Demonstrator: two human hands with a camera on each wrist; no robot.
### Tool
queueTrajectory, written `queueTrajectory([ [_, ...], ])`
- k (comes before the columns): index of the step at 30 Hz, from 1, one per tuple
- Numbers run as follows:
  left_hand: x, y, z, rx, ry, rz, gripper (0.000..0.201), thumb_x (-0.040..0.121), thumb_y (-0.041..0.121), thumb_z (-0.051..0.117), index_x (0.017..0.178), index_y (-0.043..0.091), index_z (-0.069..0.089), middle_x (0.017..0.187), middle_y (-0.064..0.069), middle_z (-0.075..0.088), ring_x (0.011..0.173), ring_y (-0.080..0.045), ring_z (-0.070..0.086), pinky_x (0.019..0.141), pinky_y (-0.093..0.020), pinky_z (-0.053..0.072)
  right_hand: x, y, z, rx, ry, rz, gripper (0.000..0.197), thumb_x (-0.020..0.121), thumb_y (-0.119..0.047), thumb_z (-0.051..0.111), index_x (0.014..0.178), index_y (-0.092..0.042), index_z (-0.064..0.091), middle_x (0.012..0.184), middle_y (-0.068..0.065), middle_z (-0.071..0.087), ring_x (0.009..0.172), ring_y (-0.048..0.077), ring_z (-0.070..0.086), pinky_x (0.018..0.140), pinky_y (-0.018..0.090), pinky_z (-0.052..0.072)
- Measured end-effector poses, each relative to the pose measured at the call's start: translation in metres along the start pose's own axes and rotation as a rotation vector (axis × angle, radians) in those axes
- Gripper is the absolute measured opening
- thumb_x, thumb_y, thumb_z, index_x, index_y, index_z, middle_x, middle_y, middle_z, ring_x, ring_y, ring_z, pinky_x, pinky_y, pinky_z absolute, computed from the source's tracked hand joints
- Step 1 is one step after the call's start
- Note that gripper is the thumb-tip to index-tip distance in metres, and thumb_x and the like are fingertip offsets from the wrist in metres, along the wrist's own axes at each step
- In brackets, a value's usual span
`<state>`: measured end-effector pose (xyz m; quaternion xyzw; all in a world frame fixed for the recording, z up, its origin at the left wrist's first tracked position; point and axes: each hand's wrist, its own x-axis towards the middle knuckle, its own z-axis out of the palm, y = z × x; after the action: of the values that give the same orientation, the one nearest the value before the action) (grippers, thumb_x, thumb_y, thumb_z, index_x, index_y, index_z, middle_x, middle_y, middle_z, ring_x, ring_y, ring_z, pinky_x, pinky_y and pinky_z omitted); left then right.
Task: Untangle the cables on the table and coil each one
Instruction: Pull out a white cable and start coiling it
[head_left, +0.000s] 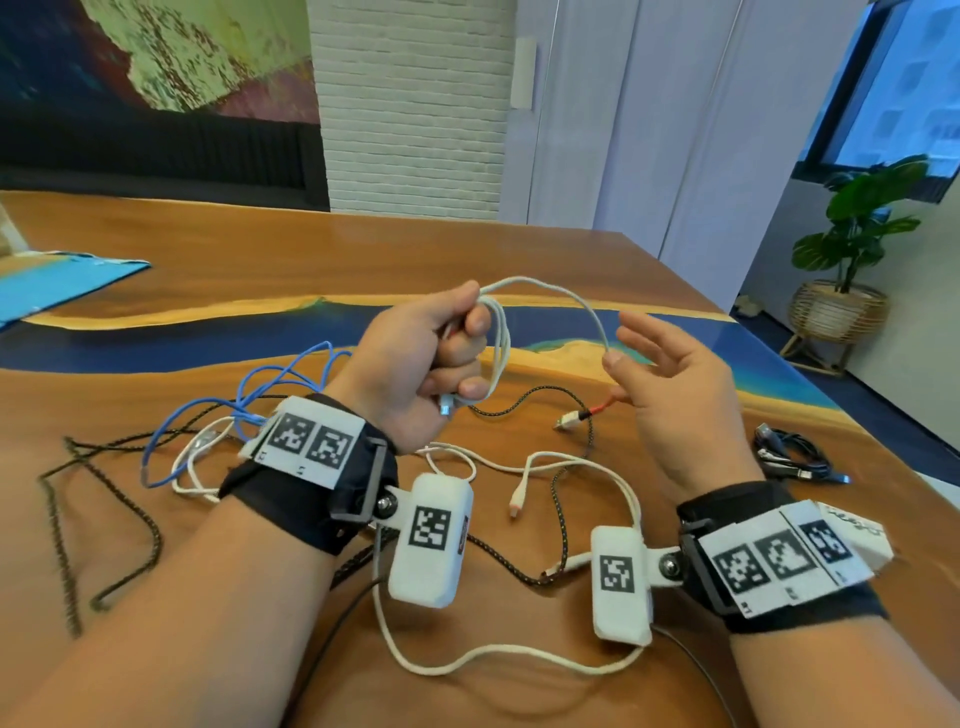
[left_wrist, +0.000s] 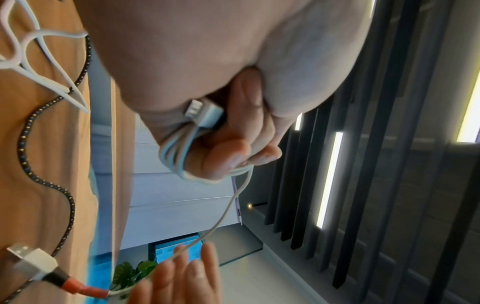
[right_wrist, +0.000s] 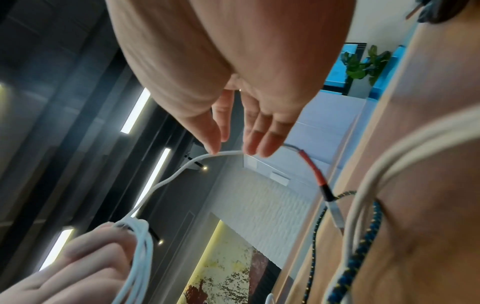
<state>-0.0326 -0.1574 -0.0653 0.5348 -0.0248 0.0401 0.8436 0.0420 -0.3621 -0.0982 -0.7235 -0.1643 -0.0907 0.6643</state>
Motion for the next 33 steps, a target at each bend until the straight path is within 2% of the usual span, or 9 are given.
queueTrajectory([
  [3,-0.002,-0.004,0.006,0.067,-0.034,-0.028,0.048,0.107,0.033,0.04,0.063,0.016,0.05,0.047,0.008,0.016,0.034,-0.008,0.013,0.043,-0.024,0.027,-0.003,-0.005,0.006,0.06,-0.064,-0.021,0.038,0.093,-0.005,0.069,0.128,-0.02,0.068,0.107,-0.003,0.073,0.078,0.013,0.071,0.071,0.025,0.06],
  [7,-0.005,-0.003,0.01,0.039,-0.103,-0.061,0.049,0.104,0.034,0.039,0.059,0.017,0.048,0.044,0.008,0.017,0.033,-0.008,0.014,0.042,-0.023,0.028,-0.008,-0.006,0.013,0.161,-0.086,-0.004,0.018,0.097,-0.006,0.065,0.107,-0.015,0.076,0.091,0.006,0.077,0.067,0.013,0.06,0.064,0.025,0.058],
  [10,-0.006,-0.007,0.012,0.046,-0.136,-0.115,0.049,0.105,0.035,0.038,0.059,0.019,0.045,0.046,0.009,0.018,0.035,-0.009,0.011,0.042,-0.024,0.027,-0.007,-0.01,0.013,0.239,0.0,-0.072,0.017,0.102,-0.008,0.057,0.104,-0.016,0.072,0.092,0.005,0.078,0.06,0.012,0.054,0.056,0.025,0.054],
  [15,-0.008,-0.016,0.019,0.095,-0.2,-0.22,0.048,0.103,0.036,0.041,0.058,0.02,0.043,0.048,0.009,0.018,0.039,-0.011,0.008,0.046,-0.026,0.023,-0.005,-0.01,0.01,0.245,0.139,-0.207,0.017,0.107,-0.011,0.049,0.109,-0.012,0.066,0.077,0.002,0.071,0.053,0.013,0.051,0.051,0.025,0.049],
  [19,-0.008,-0.013,0.019,0.033,-0.198,-0.205,0.049,0.103,0.035,0.042,0.056,0.02,0.045,0.048,0.009,0.017,0.04,-0.012,0.006,0.043,-0.024,0.025,-0.001,-0.005,0.008,0.209,0.012,-0.051,0.018,0.106,-0.02,0.053,0.104,-0.015,0.07,0.077,0.004,0.071,0.051,0.013,0.047,0.05,0.027,0.046],
  [23,-0.01,-0.006,0.016,-0.129,-0.221,-0.109,0.044,0.097,0.036,0.044,0.057,0.019,0.047,0.051,0.007,0.008,0.039,-0.012,0.005,0.041,-0.022,0.028,-0.001,0.008,0.012,0.069,-0.168,0.1,0.016,0.1,-0.015,0.062,0.096,-0.016,0.077,0.093,0.01,0.077,0.063,0.014,0.057,0.064,0.034,0.054],
  [25,-0.01,-0.005,0.013,-0.181,-0.263,-0.071,0.044,0.097,0.037,0.043,0.058,0.018,0.049,0.051,0.007,0.008,0.038,-0.012,0.005,0.042,-0.022,0.029,-0.003,0.007,0.013,0.186,-0.116,0.122,0.009,0.097,-0.009,0.065,0.096,-0.012,0.074,0.091,0.012,0.077,0.07,0.018,0.063,0.068,0.034,0.059],
  [28,-0.008,-0.009,0.011,-0.174,-0.302,-0.068,0.045,0.099,0.037,0.042,0.059,0.017,0.051,0.051,0.007,0.009,0.037,-0.012,0.007,0.043,-0.023,0.029,-0.006,0.0,0.014,0.407,-0.038,0.12,0.004,0.095,-0.005,0.066,0.094,-0.008,0.064,0.087,0.014,0.076,0.065,0.018,0.066,0.063,0.03,0.06],
  [33,-0.004,-0.015,0.013,-0.128,-0.26,-0.077,0.043,0.099,0.036,0.044,0.061,0.017,0.05,0.05,0.006,0.01,0.037,-0.012,0.008,0.044,-0.023,0.03,-0.017,-0.005,0.031,0.431,-0.213,0.143,0.002,0.085,-0.008,0.073,0.084,-0.007,0.074,0.078,0.014,0.073,0.064,0.021,0.068,0.06,0.03,0.058],
])
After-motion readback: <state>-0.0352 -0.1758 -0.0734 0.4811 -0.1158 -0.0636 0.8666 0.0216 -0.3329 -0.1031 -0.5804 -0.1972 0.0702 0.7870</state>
